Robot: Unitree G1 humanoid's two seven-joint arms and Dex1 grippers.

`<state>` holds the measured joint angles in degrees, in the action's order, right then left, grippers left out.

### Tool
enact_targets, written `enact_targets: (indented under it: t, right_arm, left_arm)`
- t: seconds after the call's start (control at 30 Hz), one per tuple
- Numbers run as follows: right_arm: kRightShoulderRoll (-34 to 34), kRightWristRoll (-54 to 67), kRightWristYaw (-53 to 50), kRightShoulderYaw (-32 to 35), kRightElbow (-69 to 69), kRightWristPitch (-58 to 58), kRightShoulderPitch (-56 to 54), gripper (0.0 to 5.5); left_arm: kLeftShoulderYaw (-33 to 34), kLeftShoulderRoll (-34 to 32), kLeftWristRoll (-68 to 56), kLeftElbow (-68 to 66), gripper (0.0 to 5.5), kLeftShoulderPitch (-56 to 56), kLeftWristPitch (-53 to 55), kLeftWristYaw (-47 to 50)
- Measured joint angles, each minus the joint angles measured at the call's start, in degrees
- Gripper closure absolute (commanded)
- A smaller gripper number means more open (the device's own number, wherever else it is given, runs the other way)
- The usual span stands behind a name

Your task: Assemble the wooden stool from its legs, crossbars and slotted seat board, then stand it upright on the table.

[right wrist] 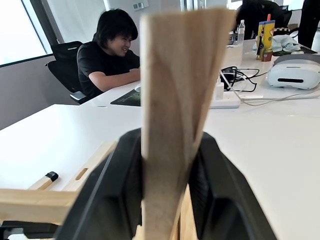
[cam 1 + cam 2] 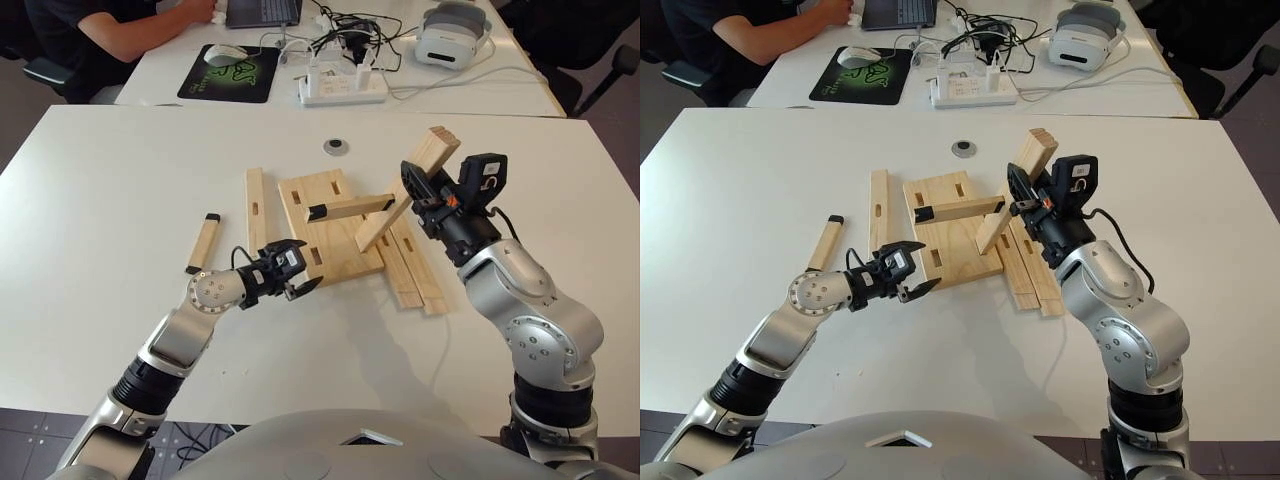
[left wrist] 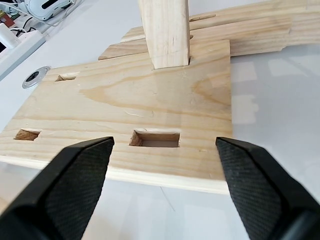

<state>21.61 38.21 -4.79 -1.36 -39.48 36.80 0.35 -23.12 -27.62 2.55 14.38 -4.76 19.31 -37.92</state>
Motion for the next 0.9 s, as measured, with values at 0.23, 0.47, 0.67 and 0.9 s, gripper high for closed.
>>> enact_targets:
  t: [0.23,0.47,0.67,0.9]
  right_arm:
    - [0.13,-5.38,3.61,-2.37,-1.19,-7.37,6.15,4.44]
    - [-0.11,-6.59,3.58,-3.13,-1.15,-7.37,5.83,4.44]
    - [-0.21,-8.45,4.61,-3.99,-1.09,-8.75,6.30,4.44]
    - [0.43,-8.53,9.47,-2.56,-0.94,-13.45,10.22,4.44]
  left_arm:
    - [-0.21,0.00,0.05,-0.03,1.72,0.00,-0.16,-0.41]
    - [-0.31,0.03,0.26,-0.12,1.72,-0.44,0.11,-0.60]
    - [-0.32,0.07,0.29,-0.35,1.72,-0.76,0.21,-0.78]
    - [-0.32,0.09,0.30,-0.73,1.72,-1.25,0.21,-1.08]
